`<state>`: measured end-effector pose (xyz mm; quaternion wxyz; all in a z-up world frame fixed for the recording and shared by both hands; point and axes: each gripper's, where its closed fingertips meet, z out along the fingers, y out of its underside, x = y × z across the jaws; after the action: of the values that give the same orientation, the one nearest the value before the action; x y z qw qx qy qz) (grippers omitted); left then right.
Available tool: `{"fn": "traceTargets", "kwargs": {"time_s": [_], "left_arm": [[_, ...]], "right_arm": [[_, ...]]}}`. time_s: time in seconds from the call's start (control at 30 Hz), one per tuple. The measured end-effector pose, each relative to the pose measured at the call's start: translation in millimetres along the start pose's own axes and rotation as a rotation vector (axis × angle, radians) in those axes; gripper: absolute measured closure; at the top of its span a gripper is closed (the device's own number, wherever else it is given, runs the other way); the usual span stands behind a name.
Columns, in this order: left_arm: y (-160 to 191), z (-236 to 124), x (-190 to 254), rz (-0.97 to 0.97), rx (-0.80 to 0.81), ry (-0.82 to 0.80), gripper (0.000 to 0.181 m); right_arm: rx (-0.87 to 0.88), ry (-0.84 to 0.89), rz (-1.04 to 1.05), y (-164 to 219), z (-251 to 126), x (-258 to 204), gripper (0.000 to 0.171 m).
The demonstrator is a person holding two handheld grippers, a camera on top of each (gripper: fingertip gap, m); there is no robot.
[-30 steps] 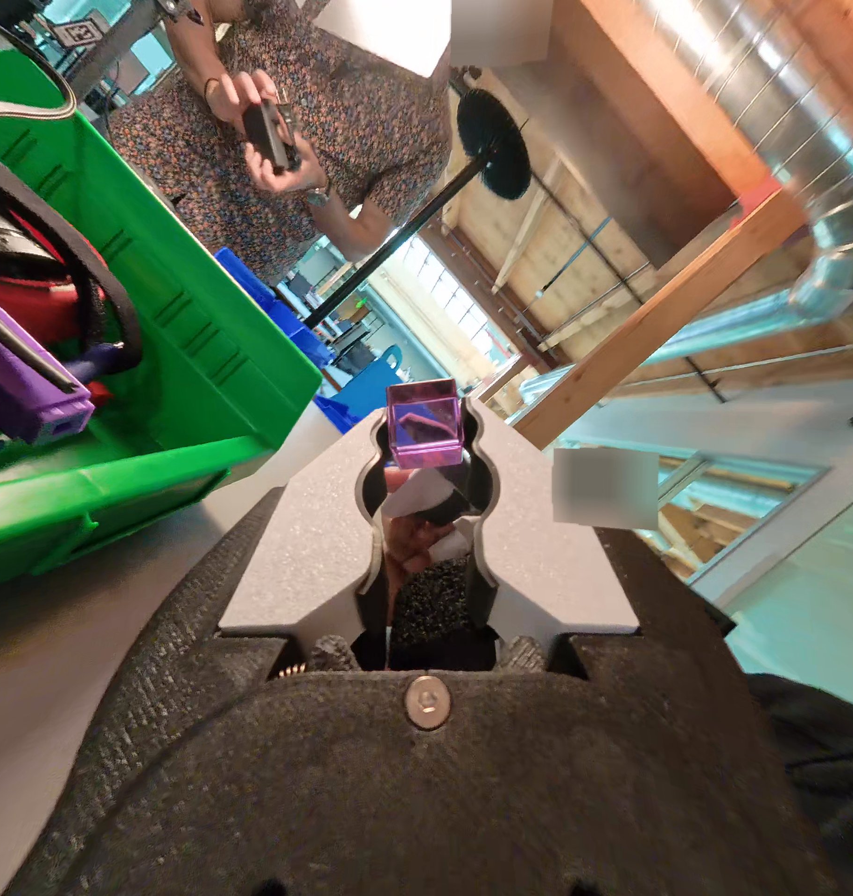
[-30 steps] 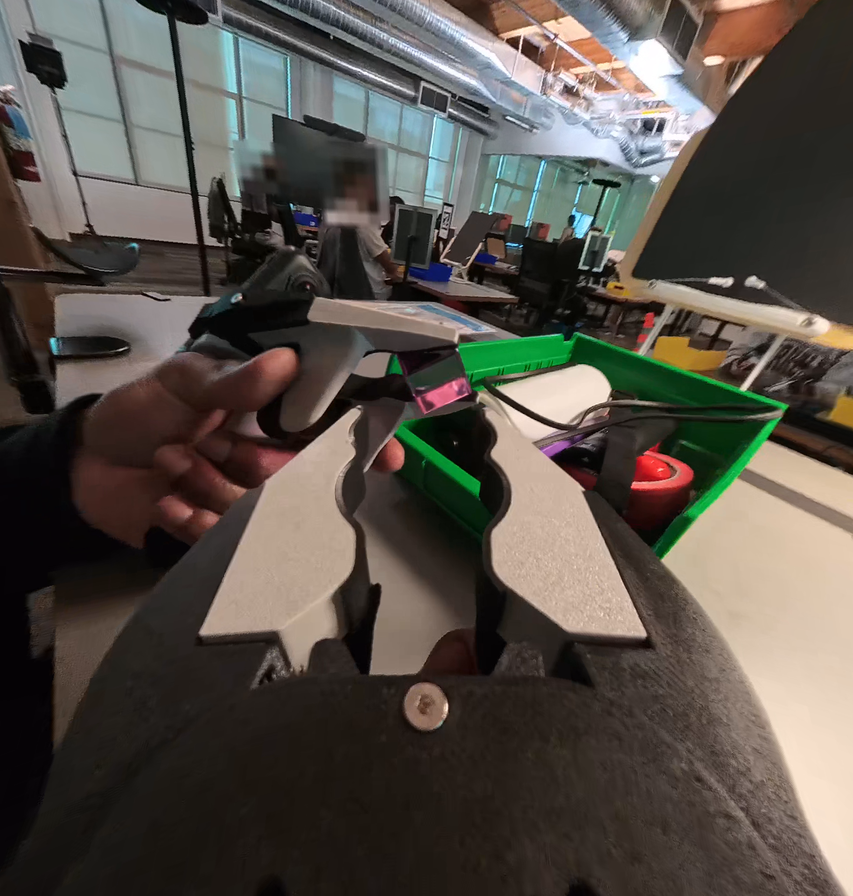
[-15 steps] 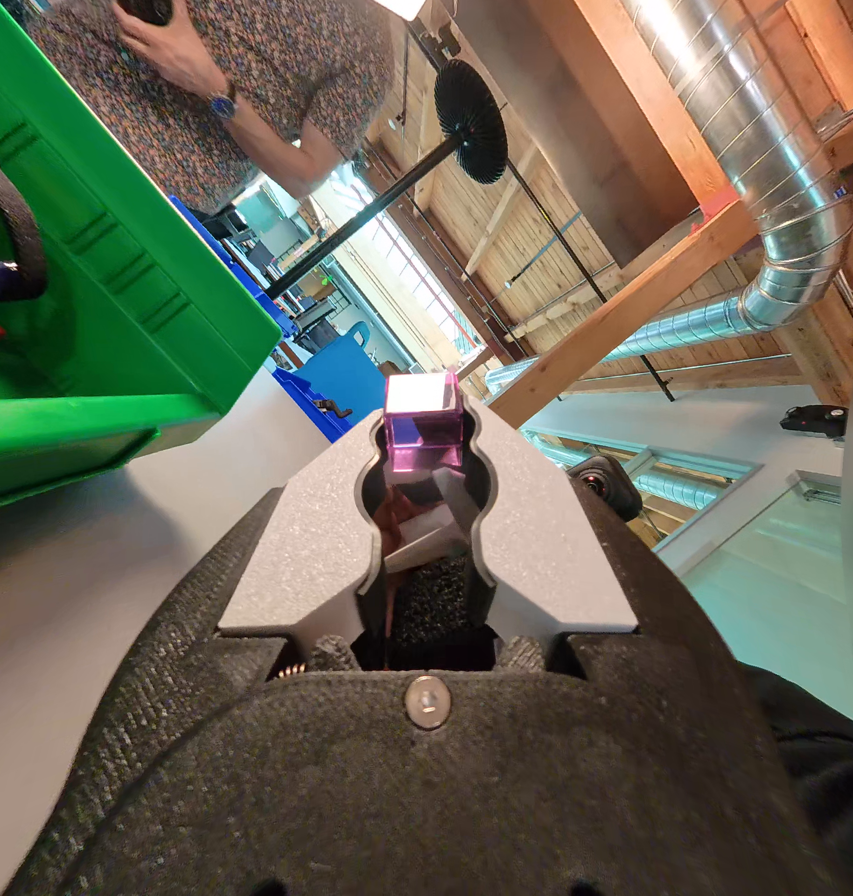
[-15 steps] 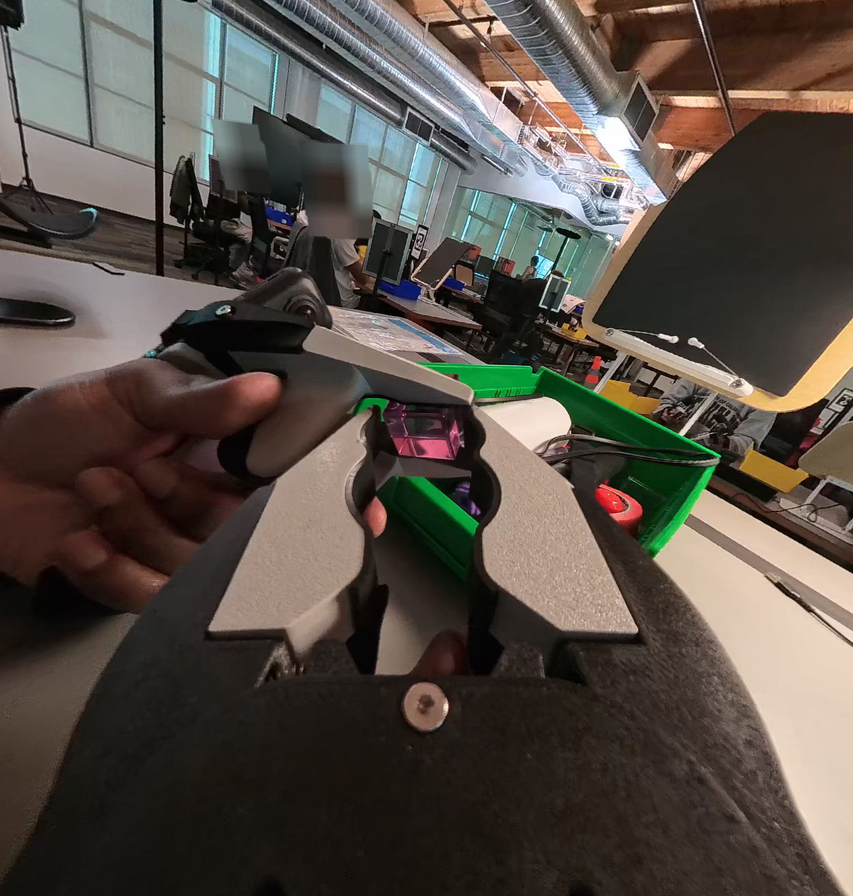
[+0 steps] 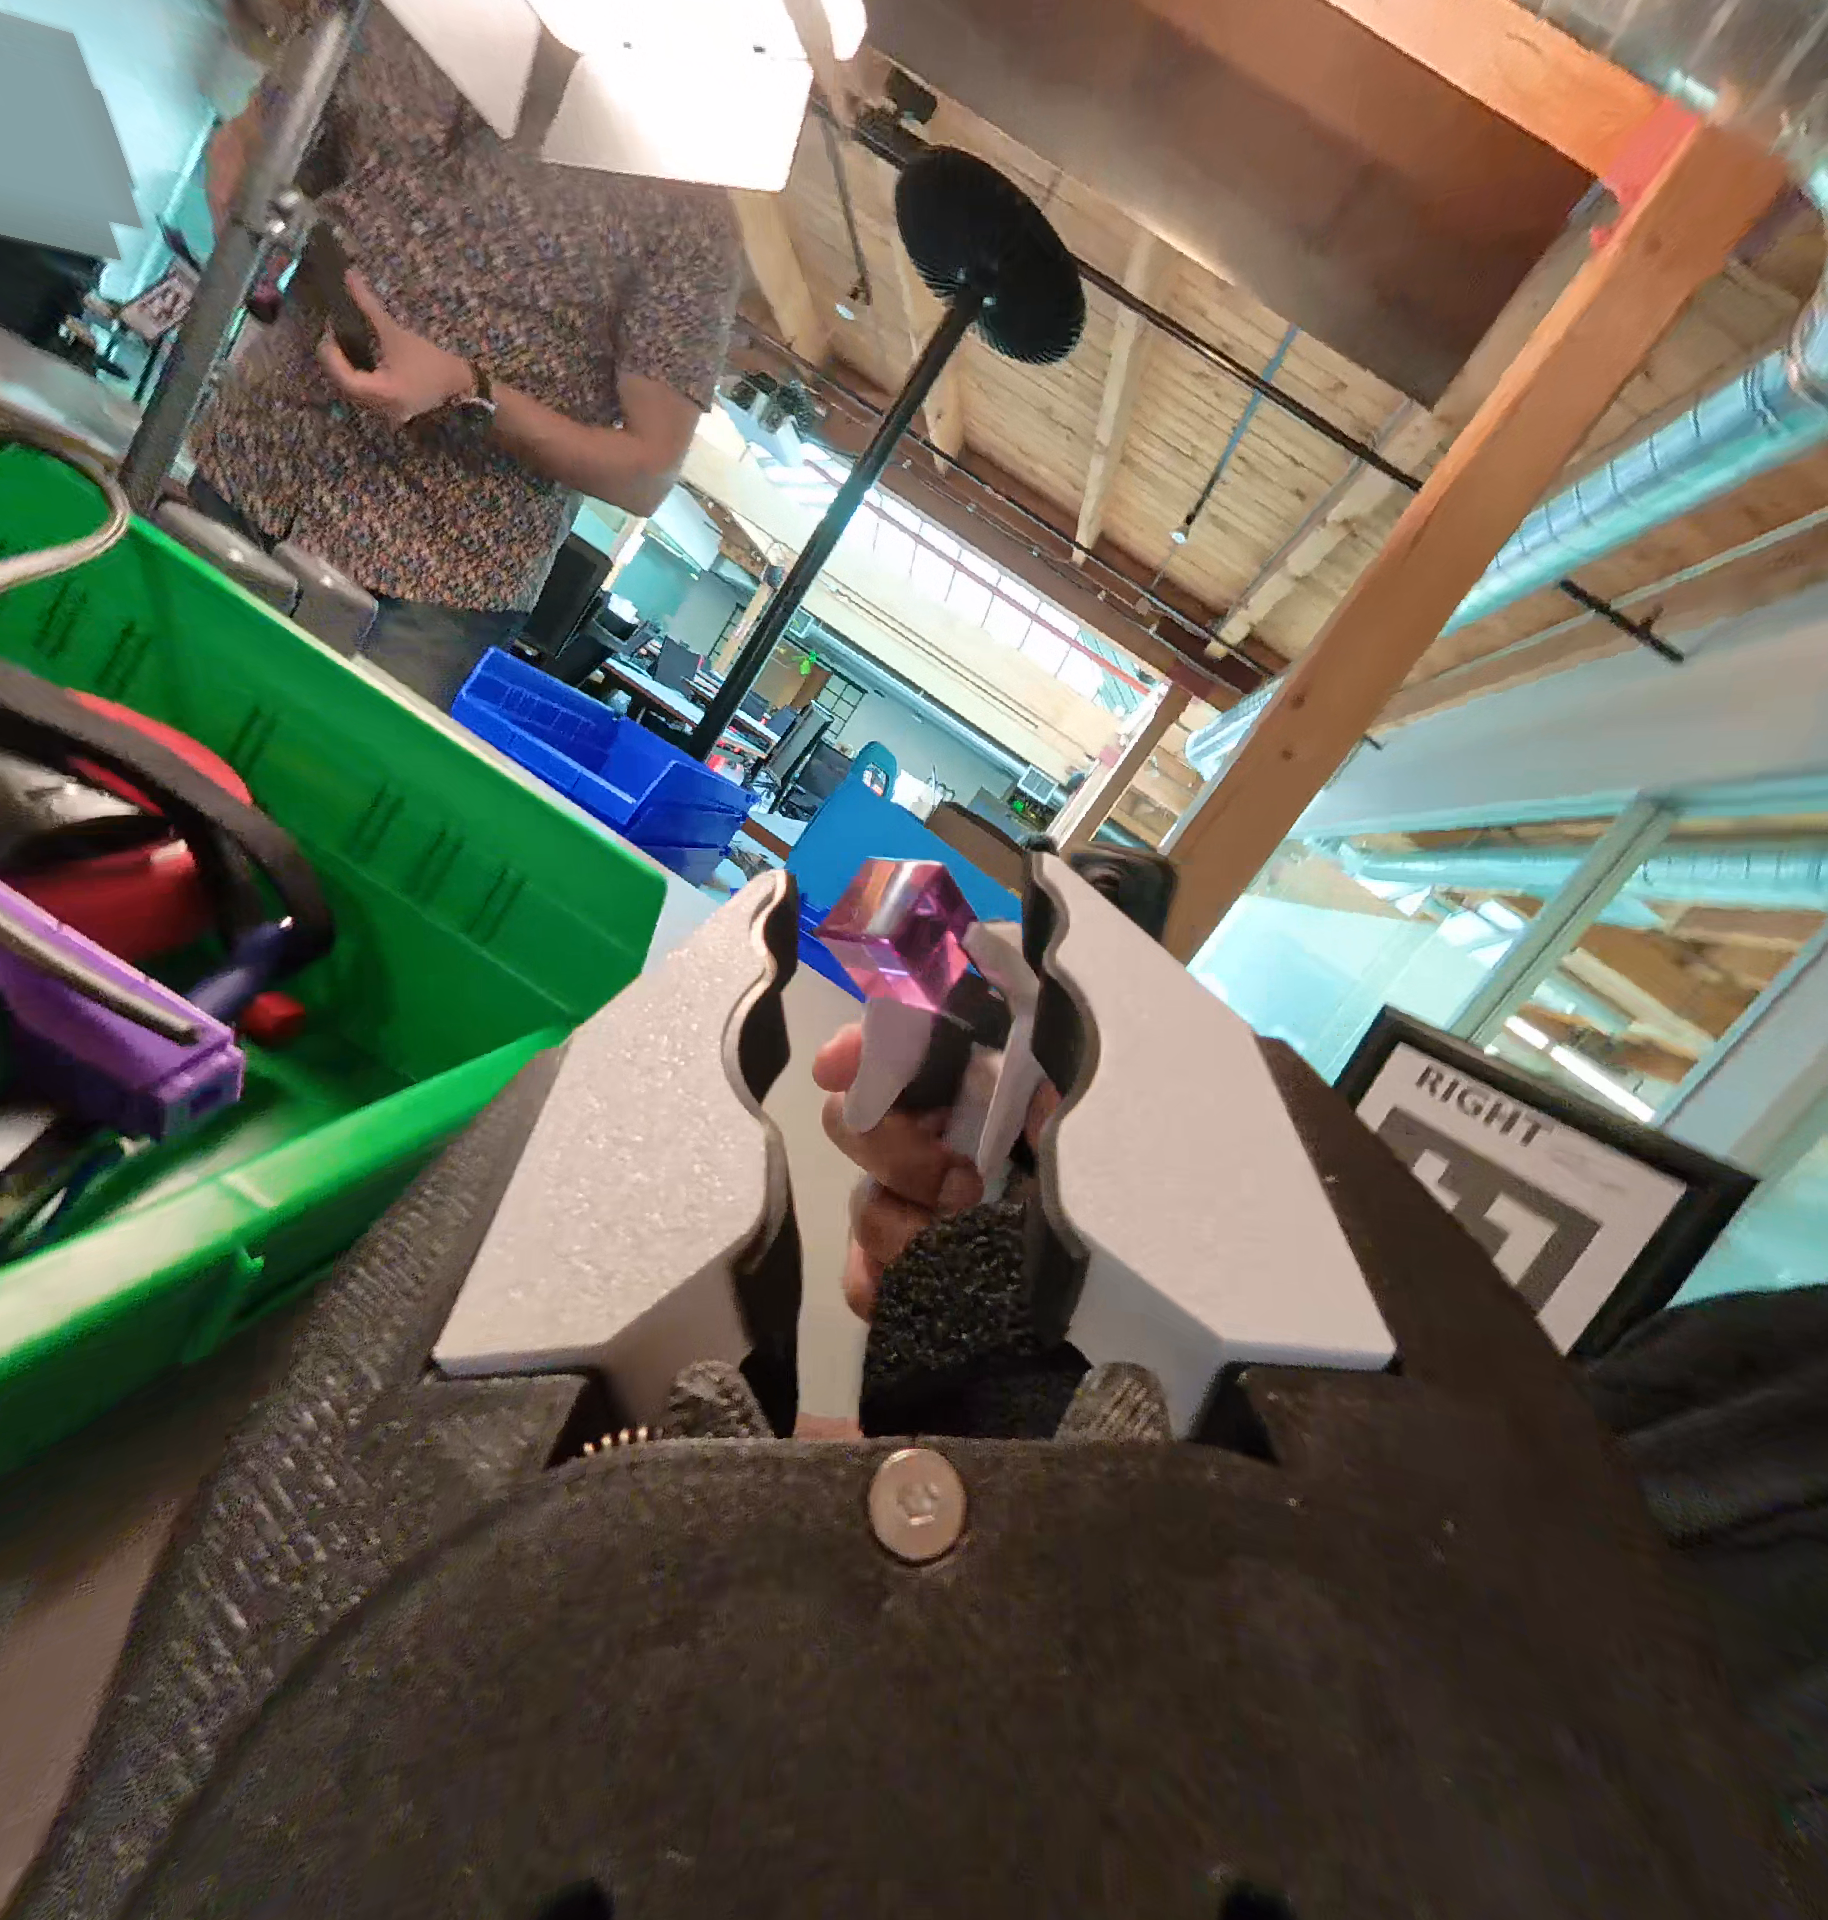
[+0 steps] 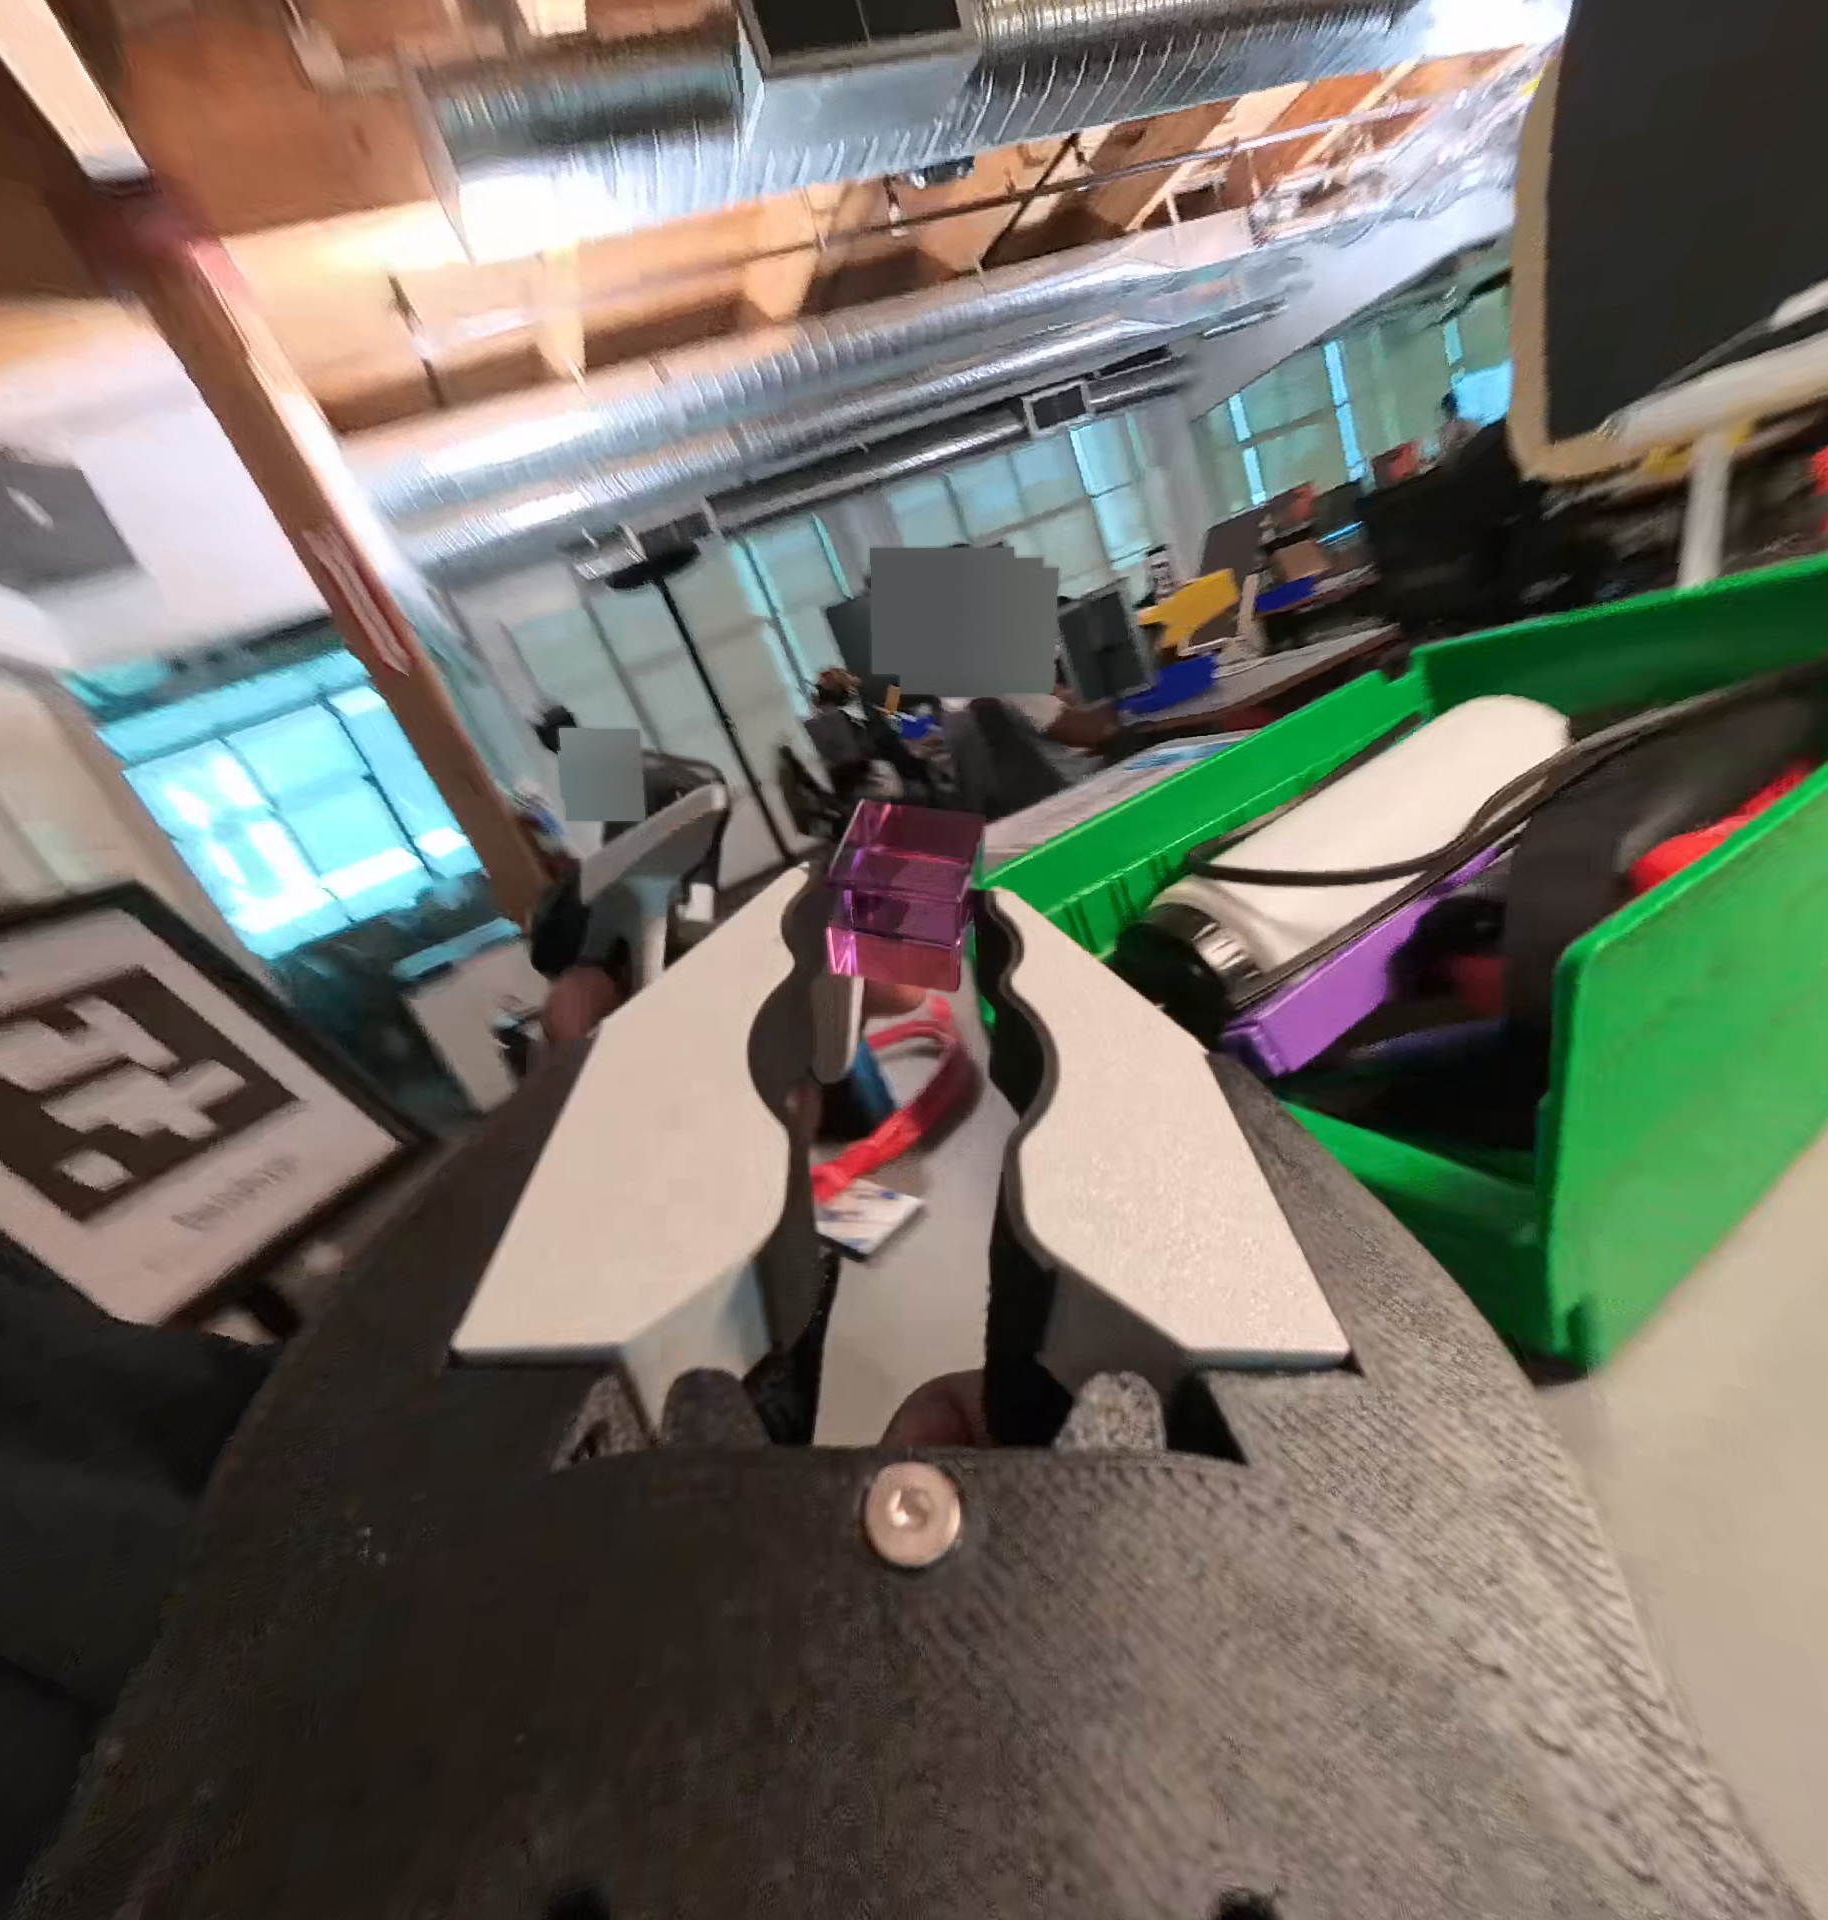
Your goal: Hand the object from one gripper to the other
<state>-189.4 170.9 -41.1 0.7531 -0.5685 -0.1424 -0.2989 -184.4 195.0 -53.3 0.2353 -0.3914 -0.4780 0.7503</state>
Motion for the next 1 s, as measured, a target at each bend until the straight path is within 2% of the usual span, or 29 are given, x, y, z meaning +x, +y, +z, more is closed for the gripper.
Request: {"fn": "traceTargets", "kwargs": {"time_s": [0.1,0.23,0.43,0.5,0.57,0.67,0.77,0.87,1.0], "left_arm": [[10,6,13,0.158,-0.040,0.008,0.133],[23,12,5,0.380,-0.093,-0.115,0.135],[19,12,1,0.612,-0.078,-0.229,0.141],[20,12,-1,0.658,-0.092,-0.256,0.150],[18,10,1,0.666,-0.073,-0.256,0.150],[14,8,1,0.559,-0.049,-0.228,0.152],[3,3,-2,0.258,0.040,-0.142,0.153],[-1,-1,-6,-0.045,0.080,-0.024,0.153],[6,0,-13,-0.263,0.044,0.009,0.153]], "right_arm": [[0.045,-0.029,0.212,-4,-3,8,0.142],[0.081,-0.036,0.404,-3,0,10,0.142],[0.067,-0.047,0.455,3,9,-5,0.142],[0.065,-0.053,0.461,4,11,-9,0.142],[0.064,-0.061,0.457,3,12,-12,0.142],[0.079,-0.055,0.379,-1,12,-14,0.135],[0.086,-0.021,0.223,-1,8,-12,0.123],[0.037,0.068,-0.016,5,7,-7,0.115],[-0.019,0.214,-0.384,5,5,-2,0.105]]}}
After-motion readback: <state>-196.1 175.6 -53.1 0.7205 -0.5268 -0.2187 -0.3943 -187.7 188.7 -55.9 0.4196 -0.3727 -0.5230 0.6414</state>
